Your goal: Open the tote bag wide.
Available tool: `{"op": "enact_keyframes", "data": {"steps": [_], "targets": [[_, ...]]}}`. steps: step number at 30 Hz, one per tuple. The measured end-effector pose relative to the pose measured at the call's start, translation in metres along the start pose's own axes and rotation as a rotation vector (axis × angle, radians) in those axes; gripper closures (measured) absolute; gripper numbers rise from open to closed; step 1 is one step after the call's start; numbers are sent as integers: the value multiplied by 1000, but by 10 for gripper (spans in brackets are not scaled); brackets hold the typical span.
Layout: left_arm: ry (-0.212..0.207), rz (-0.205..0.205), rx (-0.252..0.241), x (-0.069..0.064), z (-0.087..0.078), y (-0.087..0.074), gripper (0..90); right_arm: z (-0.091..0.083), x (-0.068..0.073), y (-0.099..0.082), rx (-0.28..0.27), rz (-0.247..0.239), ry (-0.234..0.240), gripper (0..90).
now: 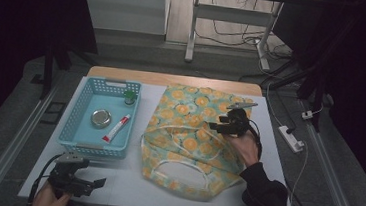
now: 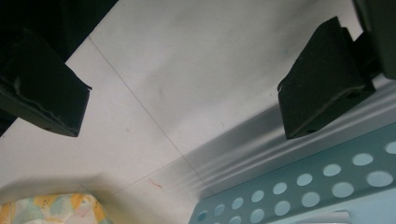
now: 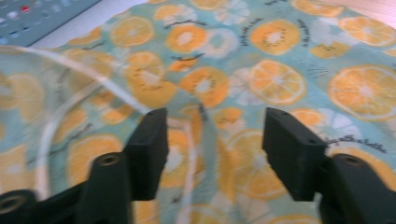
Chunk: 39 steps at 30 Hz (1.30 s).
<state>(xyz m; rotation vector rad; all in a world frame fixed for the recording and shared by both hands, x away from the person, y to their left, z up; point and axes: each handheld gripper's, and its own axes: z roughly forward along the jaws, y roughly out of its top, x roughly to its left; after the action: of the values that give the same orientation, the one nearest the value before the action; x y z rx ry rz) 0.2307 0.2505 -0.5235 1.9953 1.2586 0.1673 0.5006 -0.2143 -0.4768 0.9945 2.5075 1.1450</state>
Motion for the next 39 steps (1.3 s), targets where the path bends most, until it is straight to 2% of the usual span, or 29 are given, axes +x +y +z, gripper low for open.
{"op": "enact_keyframes", "data": {"steps": [4, 6, 12, 18, 22, 26, 29, 39], "targets": [[0, 2, 2, 0, 0, 0, 25, -6, 12, -1, -11, -7, 22, 209], [1, 0, 1, 0, 0, 0, 25, -8, 18, -2, -21, -17, 29, 170], [3, -3, 1, 0, 0, 0, 25, -10, 35, -6, -3, -40, 88, 130], [3, -5, 1, 0, 0, 0, 25, -11, 56, -14, 13, -84, 83, 12], [3, -5, 1, 0, 0, 0, 25, -10, 68, -20, 25, -98, 82, 0], [4, -2, 3, 0, 0, 0, 25, -2, 79, -26, 76, -119, 97, 0], [4, -2, 3, 0, 0, 0, 26, 7, 85, -31, 111, -141, 90, 0], [3, 2, 6, 0, 1, 0, 27, 33, 87, -48, 187, -167, 57, 0]]}}
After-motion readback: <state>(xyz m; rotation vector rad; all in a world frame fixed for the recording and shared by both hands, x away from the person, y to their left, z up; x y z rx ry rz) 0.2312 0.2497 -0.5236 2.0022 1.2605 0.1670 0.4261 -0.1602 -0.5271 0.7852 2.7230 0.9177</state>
